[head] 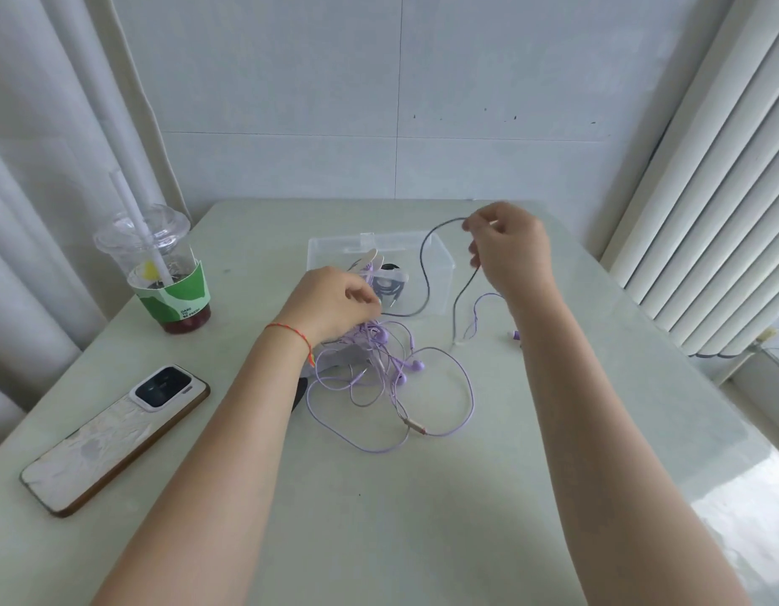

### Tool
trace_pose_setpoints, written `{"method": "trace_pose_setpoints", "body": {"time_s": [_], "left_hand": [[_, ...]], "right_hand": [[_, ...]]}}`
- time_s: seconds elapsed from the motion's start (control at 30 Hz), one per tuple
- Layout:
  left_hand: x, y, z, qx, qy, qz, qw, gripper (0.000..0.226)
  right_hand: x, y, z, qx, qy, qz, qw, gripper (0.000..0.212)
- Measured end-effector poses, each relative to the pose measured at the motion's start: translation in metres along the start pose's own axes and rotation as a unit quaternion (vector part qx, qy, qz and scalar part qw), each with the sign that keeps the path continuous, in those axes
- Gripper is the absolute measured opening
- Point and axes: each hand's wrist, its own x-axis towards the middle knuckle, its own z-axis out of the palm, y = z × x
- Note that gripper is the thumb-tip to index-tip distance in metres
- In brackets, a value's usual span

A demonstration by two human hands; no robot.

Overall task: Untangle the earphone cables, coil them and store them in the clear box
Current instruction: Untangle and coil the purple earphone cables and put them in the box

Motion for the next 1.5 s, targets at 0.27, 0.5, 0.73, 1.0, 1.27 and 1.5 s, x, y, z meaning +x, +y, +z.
{"method": "trace_pose_setpoints", "body": {"time_s": [0.27,0.5,0.73,1.0,1.27,1.5], "left_hand": [[-0.001,0.013,0.009,-0.201,-0.005,0.020,0.979,0.029],[-0.008,0.035,0.012,-0.437,-0.064,-0.012,0.897,0.008],[0.001,0.007,-0.022,-0.468,0.124,-0.050,0.874,0.015],[-0.006,0.026,0.012,-0.186,-0.008,0.044,0.982,0.011],[-0.006,0.026,0.012,-0.207,0.008,0.041,0.977,0.024],[0.000,0.008,0.015,-0.066,-0.004,0.029,0.997,0.026]], "right_hand": [[-0.007,-0.008,0.002,0.003,-0.117,0.043,0.992,0.027],[-0.012,-0.014,0.004,-0.030,-0.131,-0.020,0.991,0.012],[0.007,0.017,-0.008,-0.082,0.050,0.075,0.993,0.018],[-0.016,-0.012,0.018,0.027,-0.092,-0.038,0.995,0.025],[-0.030,-0.016,0.027,-0.043,-0.300,-0.024,0.953,0.019],[-0.010,-0.012,-0.002,-0.039,-0.110,-0.092,0.989,0.005]]}}
